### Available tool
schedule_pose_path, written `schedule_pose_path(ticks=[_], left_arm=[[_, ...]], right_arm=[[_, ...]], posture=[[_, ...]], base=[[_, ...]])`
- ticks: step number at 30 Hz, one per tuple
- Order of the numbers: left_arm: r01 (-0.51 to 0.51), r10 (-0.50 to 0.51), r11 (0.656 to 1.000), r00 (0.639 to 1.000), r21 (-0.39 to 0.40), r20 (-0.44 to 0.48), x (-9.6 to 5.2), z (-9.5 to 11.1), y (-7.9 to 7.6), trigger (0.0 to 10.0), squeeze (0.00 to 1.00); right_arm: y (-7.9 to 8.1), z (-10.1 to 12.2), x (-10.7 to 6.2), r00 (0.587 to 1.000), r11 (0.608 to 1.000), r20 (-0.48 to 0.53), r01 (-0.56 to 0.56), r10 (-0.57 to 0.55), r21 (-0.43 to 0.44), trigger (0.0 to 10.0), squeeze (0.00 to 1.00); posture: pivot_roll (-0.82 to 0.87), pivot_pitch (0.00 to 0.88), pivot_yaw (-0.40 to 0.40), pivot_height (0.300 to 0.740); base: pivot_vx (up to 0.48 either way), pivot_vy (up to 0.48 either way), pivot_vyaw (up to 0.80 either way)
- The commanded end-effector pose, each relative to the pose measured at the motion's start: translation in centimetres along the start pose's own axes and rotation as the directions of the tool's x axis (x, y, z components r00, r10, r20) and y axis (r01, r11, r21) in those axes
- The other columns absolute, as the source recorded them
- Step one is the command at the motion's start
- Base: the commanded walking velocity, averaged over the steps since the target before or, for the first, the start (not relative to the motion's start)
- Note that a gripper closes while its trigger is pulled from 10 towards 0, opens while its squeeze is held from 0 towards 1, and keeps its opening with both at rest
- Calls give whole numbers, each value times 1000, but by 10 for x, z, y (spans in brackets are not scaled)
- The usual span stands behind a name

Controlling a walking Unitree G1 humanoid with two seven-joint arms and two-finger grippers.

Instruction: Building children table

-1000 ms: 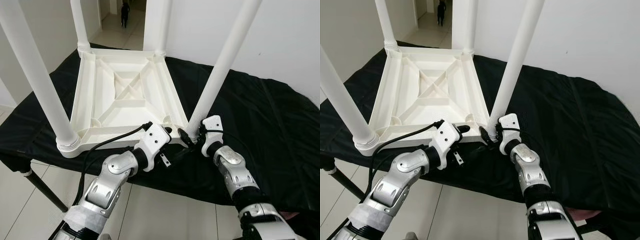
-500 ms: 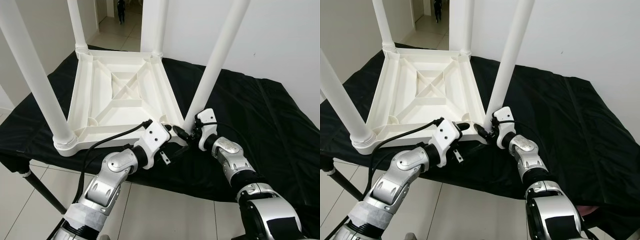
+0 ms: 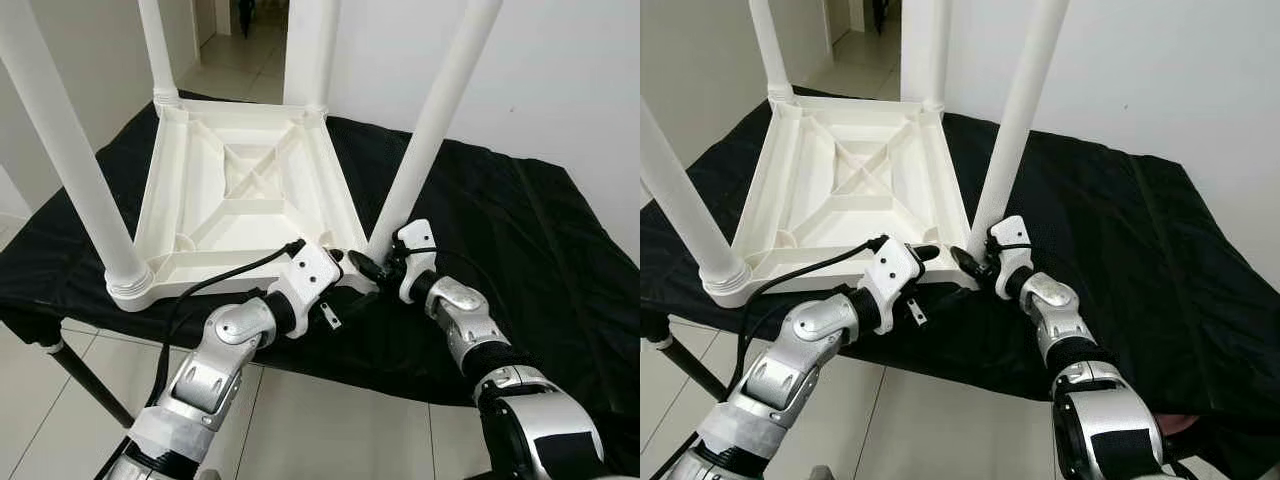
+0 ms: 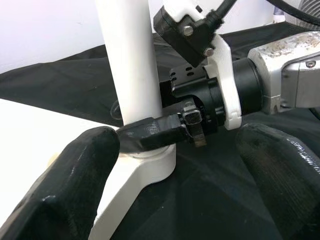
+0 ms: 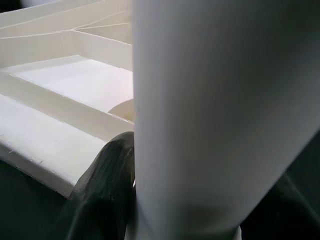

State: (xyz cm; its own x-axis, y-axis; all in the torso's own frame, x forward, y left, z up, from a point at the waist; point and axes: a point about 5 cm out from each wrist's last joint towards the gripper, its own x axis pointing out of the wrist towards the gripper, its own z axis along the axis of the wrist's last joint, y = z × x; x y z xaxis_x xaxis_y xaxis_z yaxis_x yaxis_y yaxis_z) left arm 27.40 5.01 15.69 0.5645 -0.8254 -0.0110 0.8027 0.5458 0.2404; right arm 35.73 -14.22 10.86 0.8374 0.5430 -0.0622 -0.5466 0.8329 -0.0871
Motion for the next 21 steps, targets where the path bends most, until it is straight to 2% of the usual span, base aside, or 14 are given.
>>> schedule_pose_path(ticks=[1,3,5,9,11,13,14,15,17,18,21], left_arm=[[-23,23,1000,1000,-3,-12,2,-4,-2,10000,0],[-19,19,1000,1000,-5,-13,2,-5,-4,10000,0],[-14,14,1000,1000,-7,-15,2,-5,-5,10000,0],[-13,13,1000,1000,-8,-16,1,-6,-6,10000,0],[-12,12,1000,1000,-9,-16,1,-6,-7,10000,0],[-12,12,1000,1000,-9,-16,1,-6,-7,10000,0],[-13,12,1000,1000,-9,-17,0,-6,-7,10000,0],[-13,12,1000,1000,-9,-17,0,-6,-7,10000,0],[-13,13,1000,1000,-11,-16,0,-6,-8,10000,0],[-14,13,1000,1000,-12,-16,0,-7,-9,10000,0],[-14,14,1000,1000,-14,-16,0,-7,-9,10000,0]], right_arm=[[-6,-24,-12,983,988,-104,152,-150,10,10000,0],[-5,-27,-12,969,974,-103,227,-224,22,10000,0],[-4,-29,-12,938,939,-106,337,-330,61,10000,0],[-3,-31,-13,916,916,-112,393,-384,78,10000,0],[2,-31,-14,884,882,-103,465,-457,76,10000,0],[2,-31,-14,884,882,-103,465,-457,76,10000,0],[8,-31,-14,862,859,-94,506,-499,83,10000,0],[8,-31,-14,862,859,-94,506,-499,83,10000,0],[23,-29,-14,812,805,-82,584,-578,106,10000,0],[31,-27,-12,805,797,-75,593,-589,116,10000,0],[38,-25,-9,812,803,-66,583,-579,127,10000,0]], posture=[[4,0,-95,740],[3,0,-97,740],[3,0,-98,740],[5,0,-100,740],[8,0,-105,740],[8,0,-105,740],[10,0,-109,740],[10,0,-109,740],[14,0,-115,740],[15,0,-115,740],[13,0,-113,740]], base=[[0,0,0],[0,0,0],[0,0,0],[0,0,0],[0,0,0],[0,0,0],[0,0,0],[0,0,0],[0,0,0],[0,0,0],[0,0,0]])
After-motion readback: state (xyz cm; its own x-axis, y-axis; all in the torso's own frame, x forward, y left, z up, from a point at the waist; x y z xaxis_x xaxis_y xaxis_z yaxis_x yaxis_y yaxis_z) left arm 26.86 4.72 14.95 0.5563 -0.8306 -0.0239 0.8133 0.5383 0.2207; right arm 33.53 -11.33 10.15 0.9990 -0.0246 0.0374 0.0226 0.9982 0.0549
